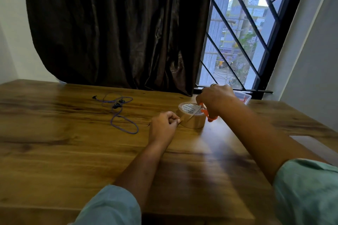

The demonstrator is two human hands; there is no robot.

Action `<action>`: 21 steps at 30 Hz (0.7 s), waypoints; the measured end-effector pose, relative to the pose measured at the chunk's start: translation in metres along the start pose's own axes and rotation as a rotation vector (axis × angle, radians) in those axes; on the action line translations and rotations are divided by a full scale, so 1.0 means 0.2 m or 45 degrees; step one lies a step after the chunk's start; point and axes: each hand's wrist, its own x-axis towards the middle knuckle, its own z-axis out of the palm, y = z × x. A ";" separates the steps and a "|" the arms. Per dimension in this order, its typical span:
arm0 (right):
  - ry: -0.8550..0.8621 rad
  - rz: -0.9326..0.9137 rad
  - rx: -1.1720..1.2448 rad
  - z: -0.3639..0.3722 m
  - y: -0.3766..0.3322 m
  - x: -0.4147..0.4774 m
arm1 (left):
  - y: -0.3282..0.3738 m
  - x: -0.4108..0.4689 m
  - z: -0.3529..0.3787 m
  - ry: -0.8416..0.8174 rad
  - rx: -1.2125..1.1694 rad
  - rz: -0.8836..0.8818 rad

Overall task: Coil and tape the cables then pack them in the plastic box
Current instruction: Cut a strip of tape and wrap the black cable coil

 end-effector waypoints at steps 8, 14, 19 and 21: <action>0.101 -0.060 -0.041 0.03 -0.07 0.04 | 0.01 0.00 0.00 -0.017 0.042 0.023; 0.177 -0.076 -0.049 0.05 -0.10 0.07 | 0.02 -0.01 -0.01 -0.013 0.106 0.052; 0.276 -0.080 -0.070 0.05 -0.11 0.08 | 0.02 -0.01 -0.01 -0.019 0.108 0.050; 0.304 -0.093 -0.091 0.06 -0.12 0.08 | 0.02 -0.01 -0.01 -0.021 0.114 0.049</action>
